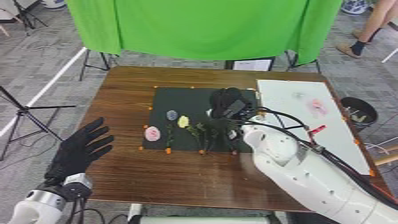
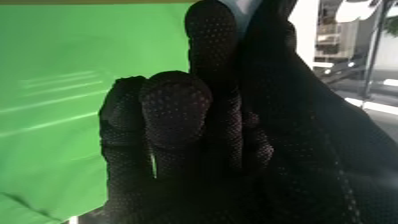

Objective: Arrange flowers

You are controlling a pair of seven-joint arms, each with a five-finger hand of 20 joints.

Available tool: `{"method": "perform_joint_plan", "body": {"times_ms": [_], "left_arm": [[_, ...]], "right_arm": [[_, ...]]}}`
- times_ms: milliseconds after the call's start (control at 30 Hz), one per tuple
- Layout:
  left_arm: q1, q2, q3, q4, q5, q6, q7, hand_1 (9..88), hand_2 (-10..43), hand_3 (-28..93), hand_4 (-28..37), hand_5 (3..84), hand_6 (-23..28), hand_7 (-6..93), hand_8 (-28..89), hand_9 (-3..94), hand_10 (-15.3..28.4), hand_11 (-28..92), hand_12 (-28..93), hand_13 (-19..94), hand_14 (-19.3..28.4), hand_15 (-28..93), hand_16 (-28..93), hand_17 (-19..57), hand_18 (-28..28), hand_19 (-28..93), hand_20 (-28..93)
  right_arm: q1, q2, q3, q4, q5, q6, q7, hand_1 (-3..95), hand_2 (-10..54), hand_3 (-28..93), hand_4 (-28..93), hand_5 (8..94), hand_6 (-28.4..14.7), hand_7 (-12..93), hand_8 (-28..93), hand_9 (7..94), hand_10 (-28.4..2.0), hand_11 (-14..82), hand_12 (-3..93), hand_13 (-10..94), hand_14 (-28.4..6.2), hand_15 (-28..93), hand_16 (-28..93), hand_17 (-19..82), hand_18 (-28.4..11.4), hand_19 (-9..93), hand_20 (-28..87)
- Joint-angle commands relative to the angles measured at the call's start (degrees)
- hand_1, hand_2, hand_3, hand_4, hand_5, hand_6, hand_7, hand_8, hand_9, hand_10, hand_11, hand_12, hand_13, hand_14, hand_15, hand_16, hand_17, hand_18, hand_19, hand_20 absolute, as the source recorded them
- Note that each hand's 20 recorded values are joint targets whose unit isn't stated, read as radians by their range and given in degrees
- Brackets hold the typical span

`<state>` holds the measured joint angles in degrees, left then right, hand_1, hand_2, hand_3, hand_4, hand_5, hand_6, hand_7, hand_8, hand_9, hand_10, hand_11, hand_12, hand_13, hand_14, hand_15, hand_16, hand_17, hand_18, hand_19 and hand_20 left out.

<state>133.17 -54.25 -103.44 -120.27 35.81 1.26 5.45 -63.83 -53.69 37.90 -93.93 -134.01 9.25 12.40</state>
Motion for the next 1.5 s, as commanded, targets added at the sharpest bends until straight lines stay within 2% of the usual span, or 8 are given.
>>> {"method": "perform_joint_plan", "body": {"times_ms": [33,467,833,1067,1233,1333,1433,1500], "left_arm": [[0.1,-0.42,0.31,0.25,-0.2,-0.43,-0.58,25.8,0.3,71,-28.3,27.7,4.4,19.7,-11,23.8,11.9,20,17,18,16.5,34,-1,-9.9,20.3,40,11],[0.1,-0.61,0.26,0.27,-0.22,-0.26,-0.42,25.9,0.3,71,-28.3,27.7,4.4,19.7,-11,23.9,11.9,20,17,18,16.5,34,-1,-9.9,20.3,40,11],[0.2,-0.75,0.13,0.21,-0.2,-0.16,-0.31,25.8,0.3,71,-28.3,27.7,4.4,19.7,-11,23.9,11.9,20,17,18,16.5,34,-1,-9.9,20.3,40,11],[0.2,-0.62,0.03,0.3,-0.22,-0.36,-0.45,25.8,0.4,71,-28.3,27.7,4.4,19.8,-11,23.9,11.9,20,17,18,16.6,34,-1,-9.9,20.3,40,11],[0.6,-0.49,0.16,0.14,-0.3,-0.18,-0.12,25.8,0.3,71,-28.3,27.8,4.5,19.8,-11,23.9,11.9,20,17,18,16.5,34,-1,-9.9,20.3,40,11],[0.5,-0.27,0.19,0.18,-0.35,-0.22,0.01,25.8,0.4,71,-28.3,27.8,4.5,19.8,-11,23.9,12.0,20,17,18,16.6,34,-1,-9.9,20.3,40,11],[0.9,-0.34,-0.23,0.0,-0.29,0.02,0.07,25.8,0.4,71,-28.3,27.7,4.4,19.8,-11,23.9,12.0,20,17,18,16.5,34,-1,-9.9,20.3,40,11],[1.3,-0.44,-0.47,-0.11,-0.3,0.02,0.04,25.8,0.4,71,-28.3,27.7,4.4,19.8,-11,23.9,11.9,20,17,18,16.5,34,-1,-9.9,20.3,40,11]], "right_arm": [[-0.5,-0.6,-1.1,1.1,-3.8,-1.7,-1.0,47.0,-9.5,84,-28,72.9,4.0,46,1,91.8,-4.0,11.7,39.7,77,-3.3,66,34,32,-18.4,80,49],[-1.2,-0.8,-0.3,0.8,-4.0,-3.6,-1.0,45.0,-9.5,82,-28,71.3,4.4,45,0,90.3,-4.2,10.8,39.9,76,-3.2,67,34,31,-18.1,79,49],[-1.0,-0.9,1.7,0.4,-2.5,-2.6,-0.7,36.3,-9.5,78,-28,68.8,3.3,44,1,83.5,-6.5,25.5,24.9,74,-3.7,68,34,30,-18.6,79,51],[-1.4,-0.2,3.1,-0.9,-0.4,-2.7,-0.6,29.5,-9.5,82,-28,68.9,3.8,40,-1,82.3,-7.2,26.4,23.1,73,-4.2,69,34,29,-18.8,79,51],[-1.6,0.6,4.3,-2.3,2.1,-2.7,0.6,26.1,-9.5,84,-28,68.1,4.1,39,-17,80.6,-7.5,26.1,23.0,72,-4.4,69,34,28,-19.2,78,52],[-1.8,2.6,7.0,-3.2,2.2,-2.7,3.1,25.1,-9.5,85,-28,63.8,3.2,39,-18,76.1,-8.2,27.0,23.4,70,-4.7,70,34,28,-19.4,78,52],[-1.7,5.3,10.4,-3.7,3.6,-6.4,8.3,25.1,-9.5,86,-28,59.1,2.7,40,-18,70.7,-8.4,29.5,24.1,67,-5.2,72,34,26,-18.9,77,51],[-1.7,7.4,12.5,-3.4,5.0,-8.8,11.8,26.2,-9.5,89,-28,50.5,1.2,40,-18,60.7,-9.2,32.0,24.7,60,-6.5,74,32,24,-19.2,77,51]]}}
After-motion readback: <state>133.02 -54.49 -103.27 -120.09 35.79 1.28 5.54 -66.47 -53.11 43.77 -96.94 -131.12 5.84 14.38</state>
